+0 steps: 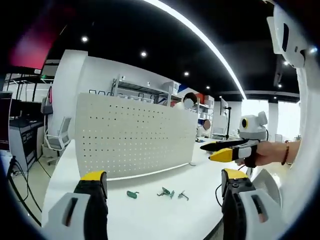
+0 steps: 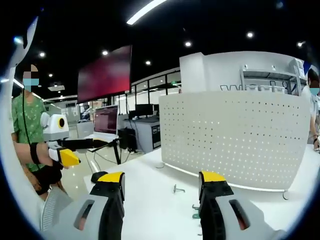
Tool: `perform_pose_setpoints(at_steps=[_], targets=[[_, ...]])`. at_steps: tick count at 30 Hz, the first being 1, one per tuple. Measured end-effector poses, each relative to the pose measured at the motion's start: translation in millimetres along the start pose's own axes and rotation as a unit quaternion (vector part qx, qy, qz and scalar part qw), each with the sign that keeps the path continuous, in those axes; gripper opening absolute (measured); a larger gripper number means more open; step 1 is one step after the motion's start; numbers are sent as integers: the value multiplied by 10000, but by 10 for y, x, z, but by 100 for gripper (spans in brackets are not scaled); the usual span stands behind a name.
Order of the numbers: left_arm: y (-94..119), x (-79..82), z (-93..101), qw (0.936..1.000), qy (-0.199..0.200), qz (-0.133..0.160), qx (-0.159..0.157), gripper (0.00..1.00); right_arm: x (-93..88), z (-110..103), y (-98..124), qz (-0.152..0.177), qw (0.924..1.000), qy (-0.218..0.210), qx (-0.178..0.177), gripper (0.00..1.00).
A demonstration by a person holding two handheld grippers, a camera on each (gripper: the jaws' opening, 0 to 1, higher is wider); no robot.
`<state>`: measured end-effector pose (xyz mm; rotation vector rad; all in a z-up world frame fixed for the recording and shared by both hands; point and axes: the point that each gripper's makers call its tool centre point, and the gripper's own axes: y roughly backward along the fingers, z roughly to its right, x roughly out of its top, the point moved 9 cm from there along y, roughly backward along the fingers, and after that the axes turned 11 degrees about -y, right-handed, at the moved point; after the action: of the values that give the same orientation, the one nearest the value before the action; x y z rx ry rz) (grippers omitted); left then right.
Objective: Insert the hook assembly into the mounting plate slot until the hook locks in place.
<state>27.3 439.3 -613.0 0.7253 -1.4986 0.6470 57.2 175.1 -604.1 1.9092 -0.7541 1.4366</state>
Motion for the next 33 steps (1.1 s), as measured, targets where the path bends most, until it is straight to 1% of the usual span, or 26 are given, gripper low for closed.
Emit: perform_pose_setpoints(at_steps=[1,4,5,8,10,12,14,18,21,25,27,29,33], targets=[[29,-36,-65,10000,2,-6,-20,97,-3,-12,-9,-14,10000,-1,-26,61],[50,-16,-114,9998,-90,-53,-174,98,15,-35,-25,17,9999,-22,-112,61],[50,1,-136,9996,-176,-15,-223,98,22,-41,-27,14,9999,-22,-134,61],[51,37,-155,9992,-276,-15,-286,97,34,-34,-15,-41,9997,25,-220,61],[34,43,-141,9991,-287,-52,-309,97,59,-37,14,-24,9998,35,-218,61],[7,40,-94,9991,-278,-38,-309,96,70,-20,44,1,9998,24,-198,61],[-24,23,-35,9991,-309,-95,-278,96,62,-3,66,-22,9999,28,-167,60],[-90,3,87,9993,-275,-141,-229,96,39,68,119,-165,9998,57,-17,60],[-144,-5,158,9994,-224,-184,-213,95,33,132,180,-182,9998,54,24,59],[-208,11,253,9989,-284,-241,-269,95,12,191,238,-165,9999,14,19,59],[-238,11,289,9988,-273,-273,-287,95,-12,221,251,-212,9997,-86,31,58],[-267,-1,312,9986,-275,-316,-334,95,-18,194,260,-220,9997,-3,63,58],[-329,-6,379,9979,-299,-369,-430,94,-55,220,308,-233,9997,-64,9,58]])
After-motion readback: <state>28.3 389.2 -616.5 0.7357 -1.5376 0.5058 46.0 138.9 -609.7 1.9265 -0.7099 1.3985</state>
